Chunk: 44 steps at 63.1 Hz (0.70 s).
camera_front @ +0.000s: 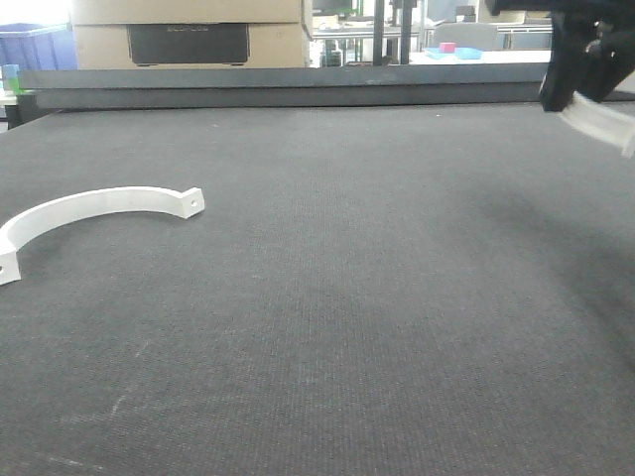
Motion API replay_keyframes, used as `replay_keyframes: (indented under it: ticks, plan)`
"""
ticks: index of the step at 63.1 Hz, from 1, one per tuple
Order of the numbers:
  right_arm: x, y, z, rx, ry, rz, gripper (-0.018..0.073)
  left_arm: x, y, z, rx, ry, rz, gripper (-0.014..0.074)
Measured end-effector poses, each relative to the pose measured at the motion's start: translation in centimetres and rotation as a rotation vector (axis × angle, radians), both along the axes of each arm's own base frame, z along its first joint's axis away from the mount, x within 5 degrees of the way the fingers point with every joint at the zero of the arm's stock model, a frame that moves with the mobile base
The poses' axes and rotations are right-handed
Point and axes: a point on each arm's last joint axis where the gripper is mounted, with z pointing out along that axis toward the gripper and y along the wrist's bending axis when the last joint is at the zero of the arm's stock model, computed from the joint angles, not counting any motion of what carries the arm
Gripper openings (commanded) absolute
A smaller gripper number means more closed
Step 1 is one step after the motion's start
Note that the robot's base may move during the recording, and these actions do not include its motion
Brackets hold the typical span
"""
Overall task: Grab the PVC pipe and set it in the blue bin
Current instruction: 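Close the right gripper on the pipe end and lift it, then lower the left gripper onto the other white curved pipe and grasp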
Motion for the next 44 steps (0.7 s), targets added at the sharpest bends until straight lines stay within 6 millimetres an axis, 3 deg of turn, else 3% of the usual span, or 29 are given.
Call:
replay_keyframes:
  ticks: [9,22,36,44]
  plan:
    - [-0.5,-0.1,0.3,-0.004,0.017,0.001,-0.0168,3.0,-0.2,-0.3,0.007,0.027,-0.005,-0.0111]
    - [-0.9,-0.2,0.2,-0.024,0.056,0.024,-0.0168,6.3,0.1,-3.1,0.063,0.081,-0.010,-0.0102]
    - [-0.8,-0.2,0.2,-0.026,0.052,0.029,-0.0168,7.5,0.3,-5.7,0.105,0.129,-0.016,0.0169]
    - [-0.8,-0.2,0.2,-0.025,0.044,0.030,-0.0168,8.0,0.2,-6.8,0.098,0.153,-0.016,0.0237]
